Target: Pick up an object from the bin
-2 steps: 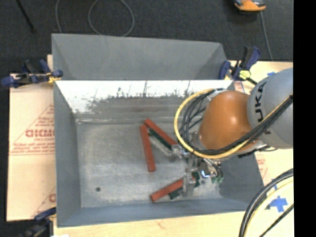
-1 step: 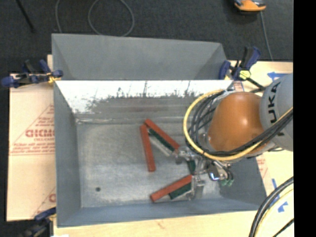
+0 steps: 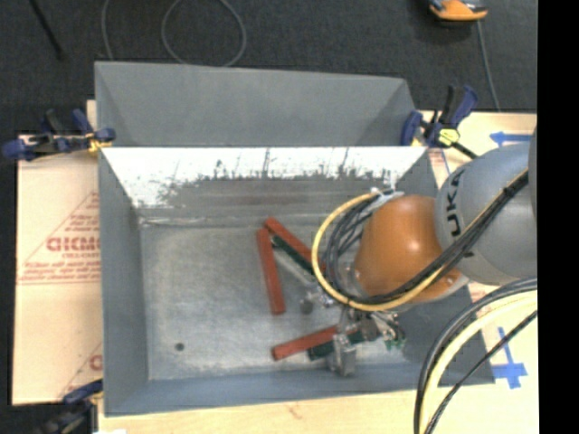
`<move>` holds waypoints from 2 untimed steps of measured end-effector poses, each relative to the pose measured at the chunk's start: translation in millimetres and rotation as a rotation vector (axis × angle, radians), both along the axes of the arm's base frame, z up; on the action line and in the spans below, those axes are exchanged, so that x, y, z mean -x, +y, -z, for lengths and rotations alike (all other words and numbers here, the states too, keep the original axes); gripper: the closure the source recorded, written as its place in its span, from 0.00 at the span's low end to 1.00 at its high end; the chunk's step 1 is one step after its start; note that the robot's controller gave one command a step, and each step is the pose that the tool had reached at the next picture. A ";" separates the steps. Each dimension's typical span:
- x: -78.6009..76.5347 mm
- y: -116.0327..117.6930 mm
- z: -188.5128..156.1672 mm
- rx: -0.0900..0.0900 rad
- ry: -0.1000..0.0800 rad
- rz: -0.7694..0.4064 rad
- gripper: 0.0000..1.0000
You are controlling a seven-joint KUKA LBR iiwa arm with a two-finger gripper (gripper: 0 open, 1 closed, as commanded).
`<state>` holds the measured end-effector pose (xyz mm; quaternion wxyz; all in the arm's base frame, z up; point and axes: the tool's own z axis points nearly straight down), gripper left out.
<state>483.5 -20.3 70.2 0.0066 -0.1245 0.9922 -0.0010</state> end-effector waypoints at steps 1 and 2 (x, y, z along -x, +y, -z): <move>-5.6 30.9 -1.0 -0.002 0.003 -0.014 0.00; -3.9 30.0 -0.1 -0.002 0.008 -0.010 1.00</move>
Offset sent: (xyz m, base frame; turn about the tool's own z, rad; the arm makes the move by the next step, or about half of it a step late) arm 0.0029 0.0299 -0.0002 -0.0103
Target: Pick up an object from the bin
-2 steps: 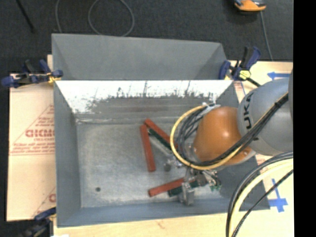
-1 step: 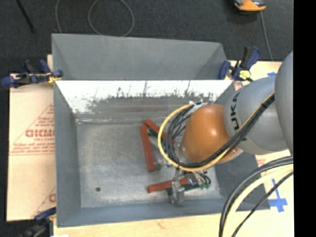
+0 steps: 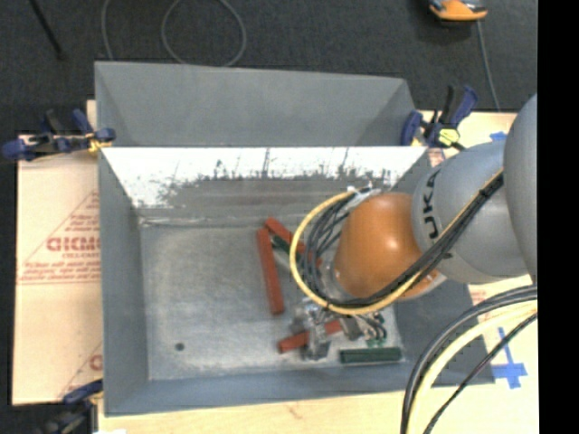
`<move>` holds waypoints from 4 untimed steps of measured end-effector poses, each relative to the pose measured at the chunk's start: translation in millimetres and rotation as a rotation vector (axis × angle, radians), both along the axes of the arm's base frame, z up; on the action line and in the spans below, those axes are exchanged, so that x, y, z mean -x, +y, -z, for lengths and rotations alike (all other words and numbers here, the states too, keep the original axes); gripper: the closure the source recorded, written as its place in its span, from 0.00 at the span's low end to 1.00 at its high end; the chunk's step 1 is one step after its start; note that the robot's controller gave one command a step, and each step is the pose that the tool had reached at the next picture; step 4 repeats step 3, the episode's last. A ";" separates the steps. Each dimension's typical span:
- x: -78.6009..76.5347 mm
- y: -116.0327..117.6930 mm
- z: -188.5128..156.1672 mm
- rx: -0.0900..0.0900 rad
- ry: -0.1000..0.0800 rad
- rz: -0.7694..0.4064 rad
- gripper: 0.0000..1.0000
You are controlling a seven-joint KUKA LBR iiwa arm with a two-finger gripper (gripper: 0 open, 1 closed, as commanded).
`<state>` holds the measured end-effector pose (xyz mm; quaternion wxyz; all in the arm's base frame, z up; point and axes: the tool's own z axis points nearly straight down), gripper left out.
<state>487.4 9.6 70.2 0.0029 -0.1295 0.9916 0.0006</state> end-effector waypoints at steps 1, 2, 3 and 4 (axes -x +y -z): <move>-1.5 -0.9 -26.7 0.003 -0.001 0.002 1.00; -3.6 -1.8 -82.6 0.003 -0.003 0.005 1.00; -5.2 -3.0 -101.3 0.003 0.000 0.010 1.00; -5.2 -3.0 -101.3 0.003 0.000 0.010 1.00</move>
Offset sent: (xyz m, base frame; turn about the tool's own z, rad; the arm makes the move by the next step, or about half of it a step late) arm 0.0000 0.0001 0.0252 0.0000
